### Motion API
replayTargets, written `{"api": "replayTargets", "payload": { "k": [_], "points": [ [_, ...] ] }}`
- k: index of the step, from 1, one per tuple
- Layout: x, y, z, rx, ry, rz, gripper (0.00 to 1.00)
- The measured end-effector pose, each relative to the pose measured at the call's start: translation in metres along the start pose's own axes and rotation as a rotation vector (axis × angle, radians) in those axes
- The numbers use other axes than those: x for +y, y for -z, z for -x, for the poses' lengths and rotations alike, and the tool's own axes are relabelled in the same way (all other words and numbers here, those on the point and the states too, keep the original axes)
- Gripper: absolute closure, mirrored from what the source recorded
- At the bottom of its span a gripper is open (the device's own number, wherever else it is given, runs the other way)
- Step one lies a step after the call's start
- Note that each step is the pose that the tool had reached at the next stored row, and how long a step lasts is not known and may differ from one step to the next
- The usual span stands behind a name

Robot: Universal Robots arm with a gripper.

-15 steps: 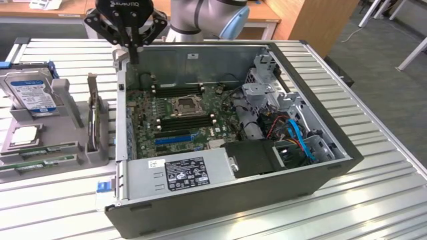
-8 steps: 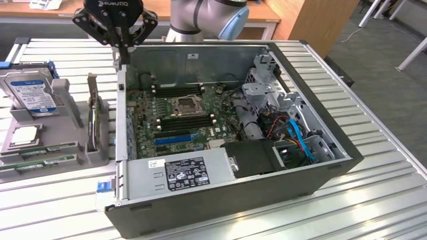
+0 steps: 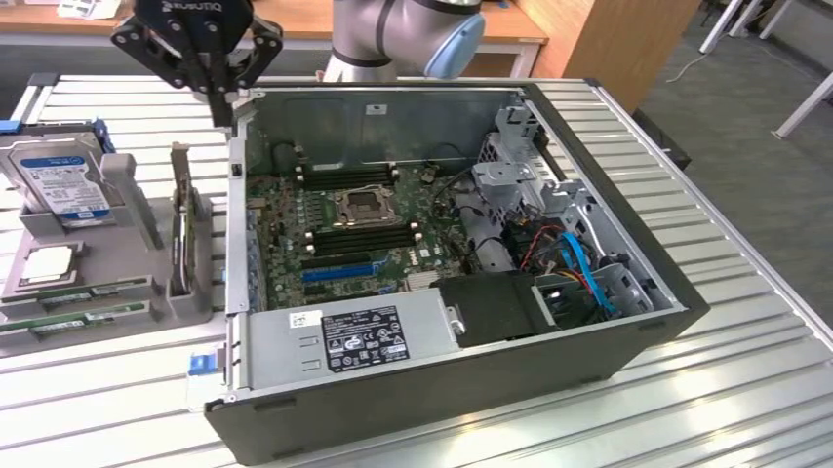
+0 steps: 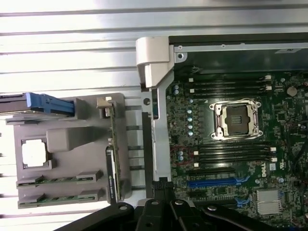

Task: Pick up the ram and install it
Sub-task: 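Reach for the ram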

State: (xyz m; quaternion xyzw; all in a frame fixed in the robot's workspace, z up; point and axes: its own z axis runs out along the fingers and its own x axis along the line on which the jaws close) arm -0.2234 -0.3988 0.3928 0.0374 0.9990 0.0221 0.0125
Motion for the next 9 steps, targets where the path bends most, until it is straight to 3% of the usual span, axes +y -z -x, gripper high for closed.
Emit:
{"api": "replayTargets", "payload": {
  "k": [9],
  "points": [
    [-0.0020, 0.0005, -0.027, -0.0001, 0.000, 0.0000, 0.90]
  ]
}}
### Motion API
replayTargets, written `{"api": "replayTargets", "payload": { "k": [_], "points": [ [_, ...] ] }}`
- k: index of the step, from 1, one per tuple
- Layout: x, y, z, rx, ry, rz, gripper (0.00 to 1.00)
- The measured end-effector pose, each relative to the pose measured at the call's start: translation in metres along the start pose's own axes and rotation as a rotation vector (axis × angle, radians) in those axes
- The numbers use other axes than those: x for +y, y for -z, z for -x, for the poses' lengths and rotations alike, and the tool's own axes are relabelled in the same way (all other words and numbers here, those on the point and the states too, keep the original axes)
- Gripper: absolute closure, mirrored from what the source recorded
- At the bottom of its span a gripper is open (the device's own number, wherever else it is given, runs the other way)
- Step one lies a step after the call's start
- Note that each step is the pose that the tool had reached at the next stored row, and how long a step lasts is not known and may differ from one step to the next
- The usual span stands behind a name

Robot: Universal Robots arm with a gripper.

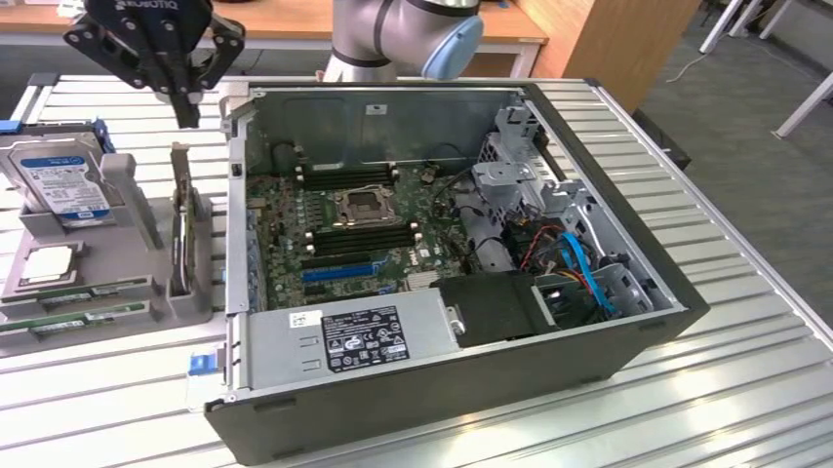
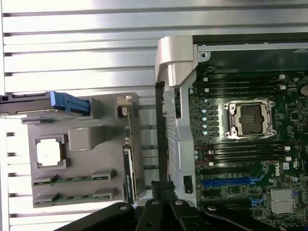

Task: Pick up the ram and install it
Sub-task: 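Reach for the ram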

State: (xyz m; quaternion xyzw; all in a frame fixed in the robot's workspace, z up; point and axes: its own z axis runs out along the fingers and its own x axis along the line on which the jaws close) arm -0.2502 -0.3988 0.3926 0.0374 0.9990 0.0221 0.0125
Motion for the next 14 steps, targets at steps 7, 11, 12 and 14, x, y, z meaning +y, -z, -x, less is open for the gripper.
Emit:
{"api": "replayTargets", "payload": {
  "k": [7, 11, 12, 14],
  "points": [
    [-0.0015, 0.0003, -0.020, 0.0000, 0.000, 0.0001, 0.90],
    [-0.0024, 0.0006, -0.032, 0.0000, 0.000, 0.0001, 0.90],
    [-0.0026, 0.0006, -0.035, 0.0000, 0.000, 0.0000, 0.90],
    [-0.0030, 0.0007, -0.041, 0.0000, 0.000, 0.0000, 0.90]
  ]
}}
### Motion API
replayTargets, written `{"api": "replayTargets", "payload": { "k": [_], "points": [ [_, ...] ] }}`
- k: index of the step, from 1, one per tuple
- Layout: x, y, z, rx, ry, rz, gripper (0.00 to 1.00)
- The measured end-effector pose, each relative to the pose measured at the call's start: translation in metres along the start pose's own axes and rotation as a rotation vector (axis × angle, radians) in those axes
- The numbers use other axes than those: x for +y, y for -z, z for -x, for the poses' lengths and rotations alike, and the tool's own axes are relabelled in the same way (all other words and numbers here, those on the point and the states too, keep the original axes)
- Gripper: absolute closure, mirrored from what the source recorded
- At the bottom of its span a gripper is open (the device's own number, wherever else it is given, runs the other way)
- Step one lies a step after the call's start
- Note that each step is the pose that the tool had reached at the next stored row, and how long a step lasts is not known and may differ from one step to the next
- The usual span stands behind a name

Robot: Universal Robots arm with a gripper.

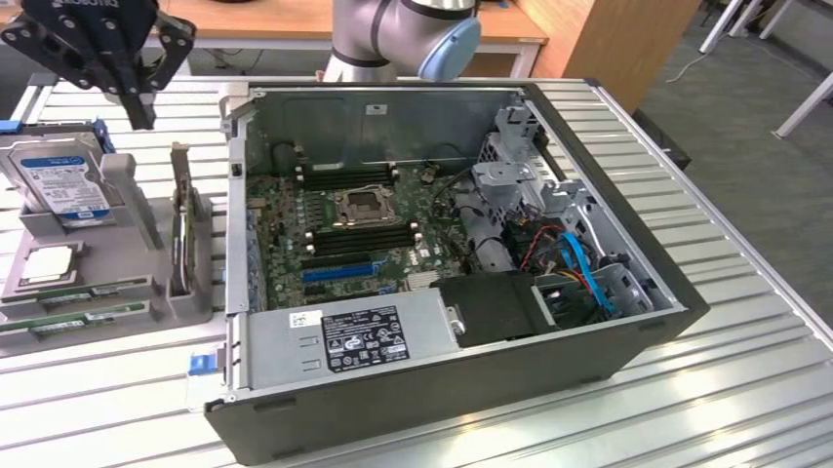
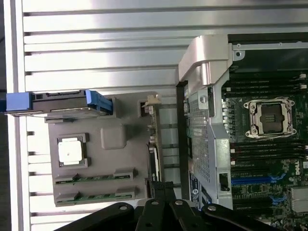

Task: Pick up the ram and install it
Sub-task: 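Reach for the ram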

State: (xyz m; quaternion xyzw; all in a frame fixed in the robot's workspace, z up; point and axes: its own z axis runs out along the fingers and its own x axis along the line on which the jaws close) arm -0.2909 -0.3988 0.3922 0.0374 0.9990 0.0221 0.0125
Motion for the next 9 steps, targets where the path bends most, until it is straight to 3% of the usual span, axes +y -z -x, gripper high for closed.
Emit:
{"api": "replayTargets", "payload": {
  "k": [9],
  "points": [
    [-0.0020, 0.0004, -0.026, 0.0000, 0.000, 0.0000, 0.90]
  ]
}}
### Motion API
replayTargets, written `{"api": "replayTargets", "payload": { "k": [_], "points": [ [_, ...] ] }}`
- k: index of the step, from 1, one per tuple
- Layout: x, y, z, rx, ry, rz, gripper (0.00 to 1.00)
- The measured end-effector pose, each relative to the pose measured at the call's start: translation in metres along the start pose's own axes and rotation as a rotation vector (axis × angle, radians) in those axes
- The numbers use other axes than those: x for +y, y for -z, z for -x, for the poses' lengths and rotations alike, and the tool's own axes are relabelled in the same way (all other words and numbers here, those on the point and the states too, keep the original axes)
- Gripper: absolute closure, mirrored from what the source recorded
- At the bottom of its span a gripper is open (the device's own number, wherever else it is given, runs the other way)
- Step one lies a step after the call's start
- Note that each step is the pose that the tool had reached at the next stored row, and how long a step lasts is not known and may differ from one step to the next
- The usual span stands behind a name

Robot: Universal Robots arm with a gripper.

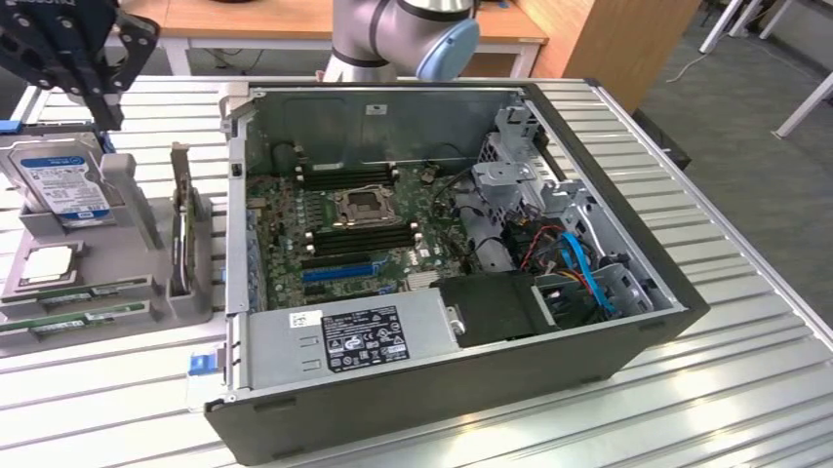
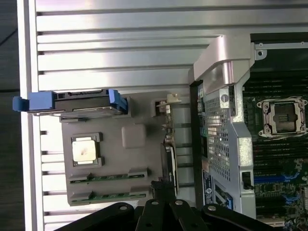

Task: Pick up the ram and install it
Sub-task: 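Reach for the ram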

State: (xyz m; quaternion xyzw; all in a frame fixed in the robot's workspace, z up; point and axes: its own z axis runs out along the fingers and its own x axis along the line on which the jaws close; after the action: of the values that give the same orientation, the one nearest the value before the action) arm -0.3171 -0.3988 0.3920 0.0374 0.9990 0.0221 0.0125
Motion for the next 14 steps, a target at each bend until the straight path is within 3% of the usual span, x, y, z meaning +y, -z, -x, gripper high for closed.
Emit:
{"api": "replayTargets", "payload": {
  "k": [14],
  "points": [
    [-0.0026, 0.0005, -0.035, 0.0000, 0.000, 0.0000, 0.90]
  ]
}}
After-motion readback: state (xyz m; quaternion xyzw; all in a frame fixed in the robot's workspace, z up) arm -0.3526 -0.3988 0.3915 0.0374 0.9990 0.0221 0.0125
